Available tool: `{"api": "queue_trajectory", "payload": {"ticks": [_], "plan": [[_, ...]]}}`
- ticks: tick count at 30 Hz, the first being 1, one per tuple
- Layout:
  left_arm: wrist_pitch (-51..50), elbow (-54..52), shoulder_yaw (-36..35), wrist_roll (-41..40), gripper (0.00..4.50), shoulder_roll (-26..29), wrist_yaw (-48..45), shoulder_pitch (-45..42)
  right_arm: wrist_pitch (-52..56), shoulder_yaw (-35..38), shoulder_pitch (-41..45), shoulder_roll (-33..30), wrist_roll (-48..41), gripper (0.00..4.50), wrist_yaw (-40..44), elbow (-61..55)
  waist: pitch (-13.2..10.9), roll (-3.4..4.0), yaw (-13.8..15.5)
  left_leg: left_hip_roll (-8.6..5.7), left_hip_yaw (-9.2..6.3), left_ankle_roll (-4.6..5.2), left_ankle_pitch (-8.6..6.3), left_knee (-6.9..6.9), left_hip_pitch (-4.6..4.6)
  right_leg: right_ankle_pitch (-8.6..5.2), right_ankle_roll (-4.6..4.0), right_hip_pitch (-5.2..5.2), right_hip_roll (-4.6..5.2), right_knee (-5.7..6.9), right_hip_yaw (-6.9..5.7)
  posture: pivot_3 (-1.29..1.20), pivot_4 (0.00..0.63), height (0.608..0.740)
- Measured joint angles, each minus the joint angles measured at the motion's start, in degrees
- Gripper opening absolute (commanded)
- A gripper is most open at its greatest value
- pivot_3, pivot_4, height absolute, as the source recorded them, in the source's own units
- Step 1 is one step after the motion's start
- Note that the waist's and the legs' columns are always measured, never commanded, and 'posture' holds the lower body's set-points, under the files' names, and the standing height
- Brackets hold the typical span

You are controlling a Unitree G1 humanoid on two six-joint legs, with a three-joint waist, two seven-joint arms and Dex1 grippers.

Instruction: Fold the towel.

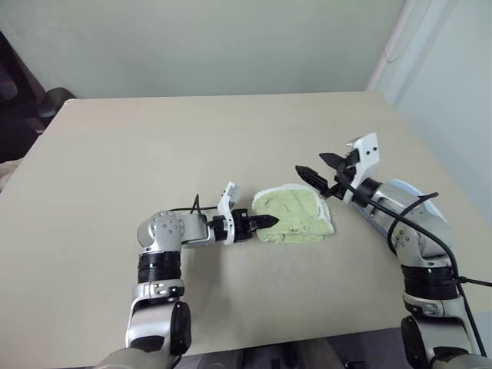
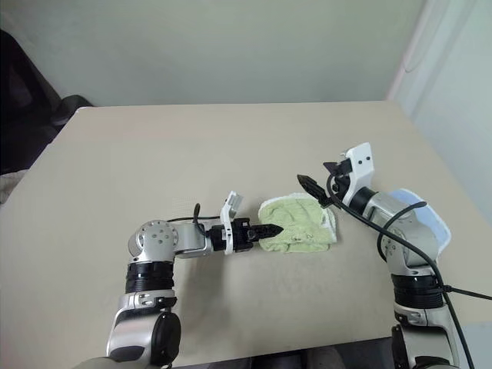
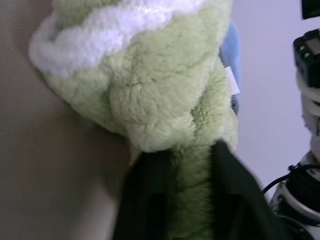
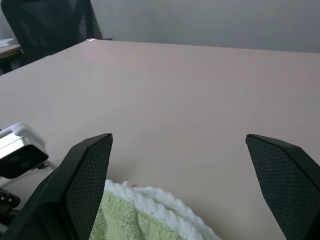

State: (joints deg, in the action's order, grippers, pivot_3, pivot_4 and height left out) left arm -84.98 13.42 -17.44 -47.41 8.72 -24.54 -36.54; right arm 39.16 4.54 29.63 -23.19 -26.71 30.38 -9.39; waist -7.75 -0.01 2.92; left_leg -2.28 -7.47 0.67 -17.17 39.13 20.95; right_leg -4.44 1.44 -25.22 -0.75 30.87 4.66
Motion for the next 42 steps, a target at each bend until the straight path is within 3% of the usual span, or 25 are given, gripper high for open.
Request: {"api": "queue_trajectory", "payload": {"ticks": [16, 29, 36, 42], "plan": [[0.58, -1.3, -12.75, -3.95, 0.02, 0.92, 4.21, -1.13, -0.08, -0.2, -0.01, 0.2, 0.0, 4.5, -0.35, -0.01, -0.02, -0.02, -1.91, 0.06, 0.01, -0.08, 0.05, -0.05, -0.08, 0.03, -0.05, -0.02, -0.07, 0.03, 0.0, 0.0, 0.15, 0.74], [10.75, -7.92, -32.74, -8.36, 0.02, 15.26, 15.04, -2.38, -0.73, -0.38, 0.34, -0.16, -0.01, 4.5, 0.23, 1.44, -0.11, -0.19, -2.05, 0.06, -0.01, -0.16, 0.06, -0.08, -0.06, 0.18, -0.28, -0.1, -0.13, 0.02, 0.01, 0.0, 0.15, 0.74], [21.12, -8.53, -39.0, -8.42, 0.02, 23.0, 16.15, 3.2, -2.41, -1.91, 3.57, 0.46, 0.07, 4.5, 2.54, 5.36, -0.1, -0.27, -2.01, 0.08, -0.05, -0.24, 0.03, -0.11, 0.01, 0.2, -0.31, -0.26, -0.17, 0.05, 0.0, 0.0, 0.15, 0.74], [31.14, -1.56, -41.1, -5.95, 0.02, 29.77, 14.55, 4.55, -3.26, -3.6, 5.29, 1.0, 1.02, 4.5, 4.57, 8.5, -0.09, -0.32, -1.65, 0.08, -0.13, -0.44, -0.02, -0.13, 0.06, 0.27, -0.46, -0.39, -0.2, 0.11, 0.01, 0.0, 0.15, 0.74]]}}
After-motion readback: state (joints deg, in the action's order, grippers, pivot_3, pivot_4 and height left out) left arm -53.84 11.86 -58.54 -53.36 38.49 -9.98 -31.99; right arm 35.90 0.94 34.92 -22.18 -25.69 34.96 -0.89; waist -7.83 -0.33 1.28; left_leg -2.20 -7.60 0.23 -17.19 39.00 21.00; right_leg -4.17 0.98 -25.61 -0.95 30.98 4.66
